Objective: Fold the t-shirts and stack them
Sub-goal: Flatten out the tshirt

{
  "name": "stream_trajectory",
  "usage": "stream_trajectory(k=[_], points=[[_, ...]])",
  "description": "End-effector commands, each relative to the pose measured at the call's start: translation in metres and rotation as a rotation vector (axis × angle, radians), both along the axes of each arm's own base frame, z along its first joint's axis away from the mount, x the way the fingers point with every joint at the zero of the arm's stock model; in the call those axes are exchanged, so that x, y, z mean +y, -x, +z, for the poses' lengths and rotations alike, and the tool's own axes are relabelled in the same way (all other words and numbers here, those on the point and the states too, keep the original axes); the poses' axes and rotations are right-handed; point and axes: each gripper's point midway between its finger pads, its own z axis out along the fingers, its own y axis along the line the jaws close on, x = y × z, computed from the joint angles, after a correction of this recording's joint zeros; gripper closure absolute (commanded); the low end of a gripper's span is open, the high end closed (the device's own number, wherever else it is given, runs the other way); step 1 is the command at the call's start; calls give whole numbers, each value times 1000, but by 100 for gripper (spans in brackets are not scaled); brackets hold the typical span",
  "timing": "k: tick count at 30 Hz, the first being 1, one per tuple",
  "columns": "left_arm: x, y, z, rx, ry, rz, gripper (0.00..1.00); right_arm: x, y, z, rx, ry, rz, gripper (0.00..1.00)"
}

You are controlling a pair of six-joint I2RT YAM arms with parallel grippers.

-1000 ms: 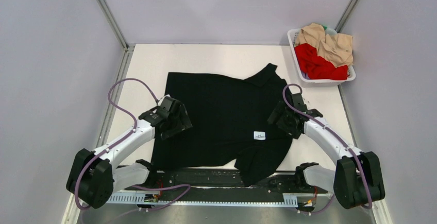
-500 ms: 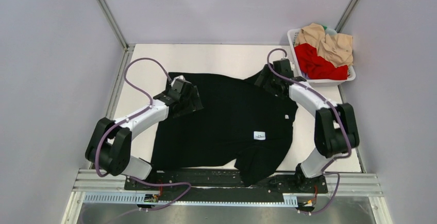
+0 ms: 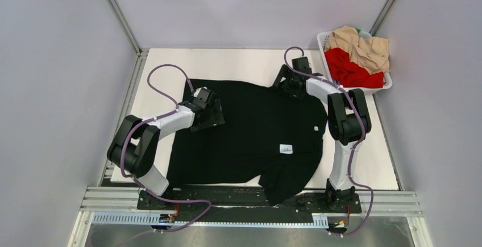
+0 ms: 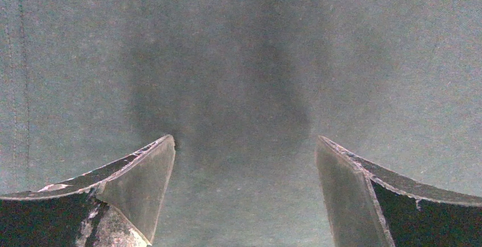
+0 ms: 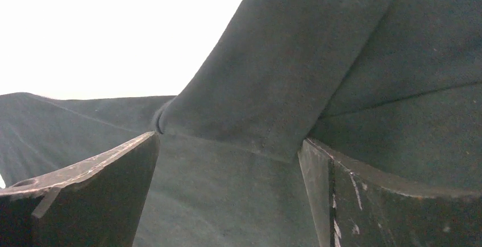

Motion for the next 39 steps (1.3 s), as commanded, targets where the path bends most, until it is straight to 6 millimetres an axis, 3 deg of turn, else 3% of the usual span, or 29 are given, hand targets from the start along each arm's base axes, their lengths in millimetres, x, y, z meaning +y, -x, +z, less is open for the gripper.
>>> stream_trajectory(k=[1,8,16,25,31,35,39], points=[[0,1,-17,38,-21,1,0,10,-34,22,-107,-43,15,0],[2,2,-23,57,-33,2,0,25,-62,36,-193,-109,35,0],[2,2,-25,65,-38,-6,0,31,-95,28,-284,-129,18,0],[0,2,-25,67,-31,-14,0,45,-142,53,-500,-167,47,0],[-3,2,-24,70,-21,-19,0,62,-168,56,-589,-188,89,0],[-3,1,-21,63,-16,-19,0,68,-181,78,-650,-159,132,0],[-3,1,-19,57,-12,-18,0,63,-177,114,-688,-60,191,0]])
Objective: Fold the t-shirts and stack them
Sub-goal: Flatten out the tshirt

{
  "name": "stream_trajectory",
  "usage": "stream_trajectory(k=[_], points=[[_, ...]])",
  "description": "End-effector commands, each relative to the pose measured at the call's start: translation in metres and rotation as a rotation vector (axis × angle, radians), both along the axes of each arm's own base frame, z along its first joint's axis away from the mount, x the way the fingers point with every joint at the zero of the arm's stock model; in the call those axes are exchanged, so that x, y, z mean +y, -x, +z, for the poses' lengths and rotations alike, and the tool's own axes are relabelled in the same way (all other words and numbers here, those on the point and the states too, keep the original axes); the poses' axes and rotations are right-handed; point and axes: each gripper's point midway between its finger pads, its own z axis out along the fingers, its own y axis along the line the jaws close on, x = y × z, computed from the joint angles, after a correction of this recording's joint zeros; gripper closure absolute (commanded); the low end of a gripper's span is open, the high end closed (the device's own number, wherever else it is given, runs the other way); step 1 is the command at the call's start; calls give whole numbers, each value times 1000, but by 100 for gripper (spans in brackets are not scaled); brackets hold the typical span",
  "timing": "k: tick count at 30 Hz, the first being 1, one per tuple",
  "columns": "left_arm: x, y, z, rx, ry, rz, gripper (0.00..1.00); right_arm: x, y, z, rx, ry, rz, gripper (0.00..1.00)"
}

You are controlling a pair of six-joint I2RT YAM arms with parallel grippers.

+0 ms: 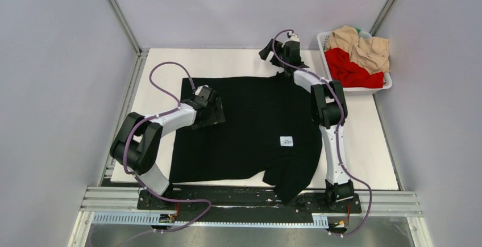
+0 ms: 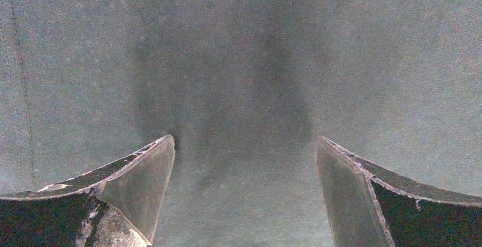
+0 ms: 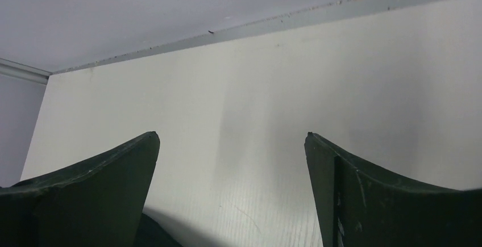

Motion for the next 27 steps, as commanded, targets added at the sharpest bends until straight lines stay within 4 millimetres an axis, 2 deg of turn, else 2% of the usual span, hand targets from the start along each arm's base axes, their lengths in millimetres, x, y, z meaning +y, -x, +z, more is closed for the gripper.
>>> stream_trajectory(k=[1,4,9,11,14,15,20,27], points=[[-2,12,-18,64,15,-7,0,0,-4,82,-173,118,50,0],[-3,12,-15,58,22,-9,0,-18,18,93,-137,190,14,0],[-5,11,-12,47,34,-13,0,-42,63,71,5,213,-39,0],[-5,11,-12,48,36,-16,0,-40,79,61,52,182,-24,0],[-5,13,-12,50,38,-15,0,-28,93,48,104,130,38,0],[-5,13,-12,49,39,-15,0,-25,98,38,140,126,53,0],[-6,14,-12,45,46,-16,0,-21,100,7,223,123,54,0],[-7,14,-13,45,52,-17,0,-21,89,-17,260,138,35,0]])
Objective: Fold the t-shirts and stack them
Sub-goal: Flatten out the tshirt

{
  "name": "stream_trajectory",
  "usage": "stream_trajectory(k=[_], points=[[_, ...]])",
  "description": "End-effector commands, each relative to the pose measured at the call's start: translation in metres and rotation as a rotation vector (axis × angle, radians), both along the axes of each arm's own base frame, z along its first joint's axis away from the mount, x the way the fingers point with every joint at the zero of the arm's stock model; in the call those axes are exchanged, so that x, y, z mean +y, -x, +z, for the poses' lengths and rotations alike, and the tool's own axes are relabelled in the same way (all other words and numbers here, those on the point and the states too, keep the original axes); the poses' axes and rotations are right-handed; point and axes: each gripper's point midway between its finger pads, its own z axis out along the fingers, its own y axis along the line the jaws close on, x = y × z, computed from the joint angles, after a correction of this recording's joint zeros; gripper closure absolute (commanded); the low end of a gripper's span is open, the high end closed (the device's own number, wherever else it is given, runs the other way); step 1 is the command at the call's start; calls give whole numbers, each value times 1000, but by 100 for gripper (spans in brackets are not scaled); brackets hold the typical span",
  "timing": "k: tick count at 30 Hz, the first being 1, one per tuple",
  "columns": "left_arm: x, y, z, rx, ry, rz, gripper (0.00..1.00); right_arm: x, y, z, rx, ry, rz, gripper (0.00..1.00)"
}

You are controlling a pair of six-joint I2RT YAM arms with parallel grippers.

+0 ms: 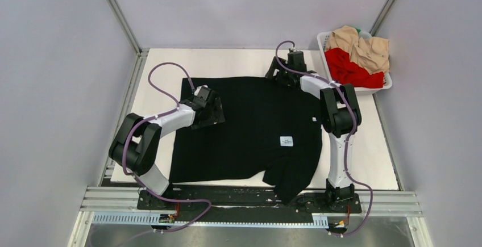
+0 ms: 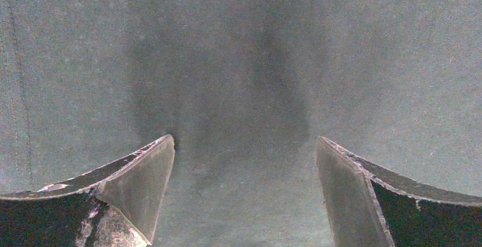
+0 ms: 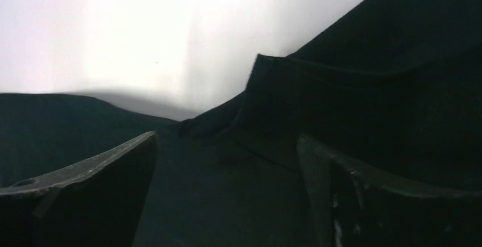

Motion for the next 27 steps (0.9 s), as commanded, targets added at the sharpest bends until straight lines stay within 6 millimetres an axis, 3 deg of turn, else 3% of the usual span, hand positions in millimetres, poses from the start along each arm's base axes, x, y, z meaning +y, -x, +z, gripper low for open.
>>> stream_trajectory(k=[1,12,27], points=[[-4,13,-14,53,35,-7,0,8,-14,3,-7,-31,-14,0],[-7,14,-16,58,47,-17,0,21,-42,-8,-34,-56,-12,0],[-11,14,-16,63,69,-25,0,66,-102,37,-266,-156,-51,0]])
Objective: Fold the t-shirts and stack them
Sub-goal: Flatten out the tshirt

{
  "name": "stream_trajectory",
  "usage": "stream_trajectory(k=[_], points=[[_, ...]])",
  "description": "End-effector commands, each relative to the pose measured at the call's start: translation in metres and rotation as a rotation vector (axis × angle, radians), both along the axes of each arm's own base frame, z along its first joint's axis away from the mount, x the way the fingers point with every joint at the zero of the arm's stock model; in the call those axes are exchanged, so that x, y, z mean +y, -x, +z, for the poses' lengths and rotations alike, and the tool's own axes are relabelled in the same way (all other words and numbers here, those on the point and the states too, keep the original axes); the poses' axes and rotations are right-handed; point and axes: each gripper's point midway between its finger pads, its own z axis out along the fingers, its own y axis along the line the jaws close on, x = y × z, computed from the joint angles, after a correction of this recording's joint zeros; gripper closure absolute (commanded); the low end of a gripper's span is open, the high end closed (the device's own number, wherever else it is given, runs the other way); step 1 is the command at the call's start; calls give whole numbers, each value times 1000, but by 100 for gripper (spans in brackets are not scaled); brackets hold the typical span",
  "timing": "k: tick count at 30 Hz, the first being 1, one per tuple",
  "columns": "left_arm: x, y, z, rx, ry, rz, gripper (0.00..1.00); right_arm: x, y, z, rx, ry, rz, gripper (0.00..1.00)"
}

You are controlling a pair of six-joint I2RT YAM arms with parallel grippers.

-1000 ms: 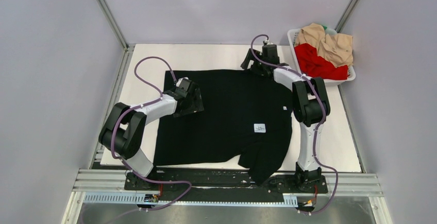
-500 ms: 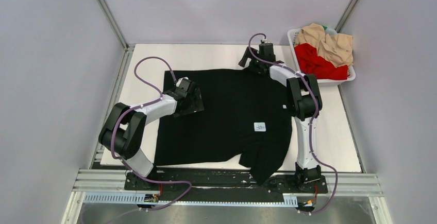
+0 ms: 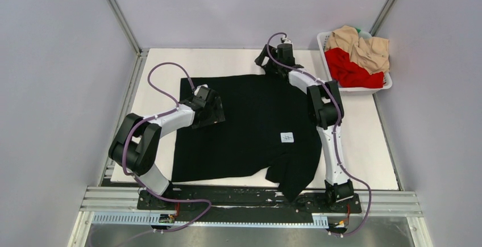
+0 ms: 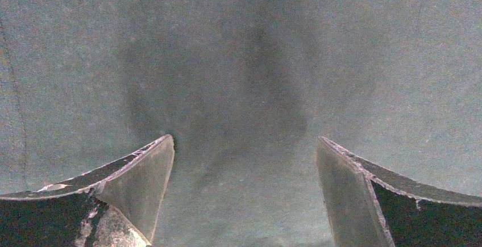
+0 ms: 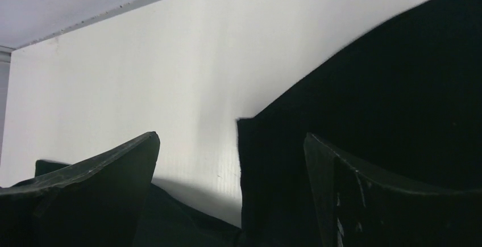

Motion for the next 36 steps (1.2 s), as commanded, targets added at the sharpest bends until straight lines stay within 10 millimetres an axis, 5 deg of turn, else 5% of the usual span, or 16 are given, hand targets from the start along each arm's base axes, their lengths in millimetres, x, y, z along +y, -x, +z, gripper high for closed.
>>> stream_trajectory(k=[1,5,8,11,14,18,22,25,30,36], points=[[-6,18,-16,74,38,-15,0,24,-25,38,-148,-52,-36,0],[-2,15,-9,54,24,-5,0,24,-35,48,-194,-27,-37,0],[3,12,2,24,8,11,0,22,-30,78,-236,22,-6,0],[9,8,21,-21,-11,34,0,8,-9,106,-256,97,0,0],[15,5,39,-57,-23,56,0,-22,28,112,-225,163,-72,0],[28,8,61,-108,-45,107,0,-51,100,97,-112,204,-98,0],[39,14,64,-96,-72,152,0,-79,180,52,90,211,-155,0],[37,12,55,-75,-44,154,0,-88,219,41,139,181,-165,0],[37,-2,30,-21,29,173,0,-100,252,27,193,204,-165,0],[51,-24,-8,56,19,230,0,-107,250,3,249,262,-182,0]])
